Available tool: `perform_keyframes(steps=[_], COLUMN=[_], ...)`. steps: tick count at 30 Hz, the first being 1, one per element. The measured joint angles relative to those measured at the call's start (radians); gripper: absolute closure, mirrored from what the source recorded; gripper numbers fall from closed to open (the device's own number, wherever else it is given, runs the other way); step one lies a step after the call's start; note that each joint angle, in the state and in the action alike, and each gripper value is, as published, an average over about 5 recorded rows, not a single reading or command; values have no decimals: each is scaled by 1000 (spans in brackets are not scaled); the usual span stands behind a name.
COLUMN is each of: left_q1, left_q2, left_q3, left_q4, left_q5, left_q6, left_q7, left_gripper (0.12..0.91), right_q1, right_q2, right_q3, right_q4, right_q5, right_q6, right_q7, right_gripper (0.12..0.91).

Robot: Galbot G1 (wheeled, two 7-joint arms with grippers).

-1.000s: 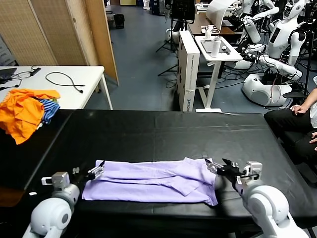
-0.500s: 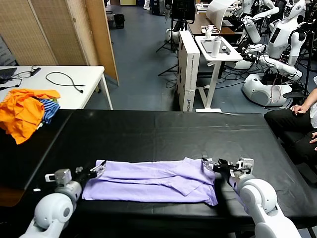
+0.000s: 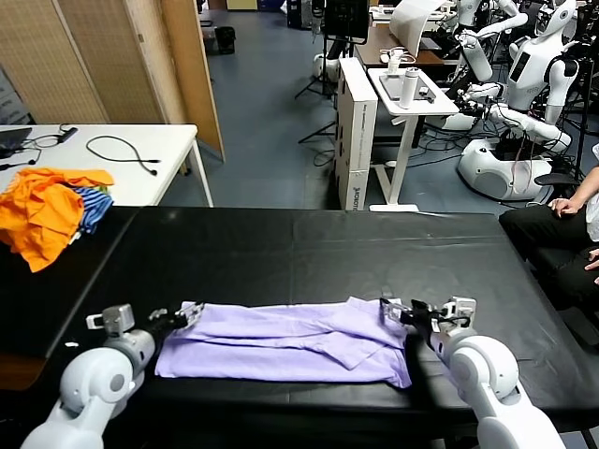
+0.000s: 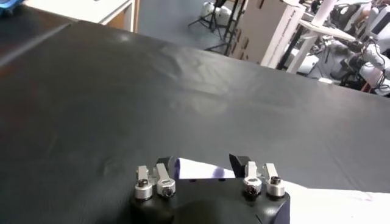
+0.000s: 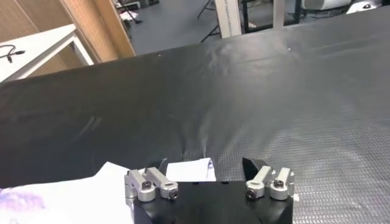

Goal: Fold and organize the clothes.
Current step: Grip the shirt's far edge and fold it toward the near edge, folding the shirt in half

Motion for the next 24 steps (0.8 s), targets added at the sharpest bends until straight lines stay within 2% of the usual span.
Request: perform_keyframes(steps=[3, 5, 9, 11, 14, 16, 24], left_q1=[3, 7, 13, 14, 12, 9, -28], left_q2=[0, 0, 0, 1, 1, 1, 3], left_q3=[1, 1, 1, 1, 1, 1, 17], left_q4=[4, 4, 0, -1, -3, -3, 14], left_q5=[1, 2, 4, 6, 9, 13, 32], left_q6=[2, 3, 3, 1, -3, -7, -23], left_q7=[0, 0, 1, 1, 2, 3, 6], left_gripper=[506, 639, 843, 877, 878, 880, 880], right_q1=[0, -1, -6, -10, -16, -21, -41], right_q2=[0, 0, 3, 7, 16, 25, 68], right_q3=[0, 0, 1, 3, 10, 17, 45], right_q4=[-3, -5, -7, -6, -1, 4, 15], right_q5=[-2, -5, -12, -16, -24, -31, -67], right_q6=[0, 0, 1, 0, 0, 0, 0], right_q7=[-1, -2, -4, -5, -4, 1, 16], right_gripper=[247, 330, 558, 690, 841, 882, 885])
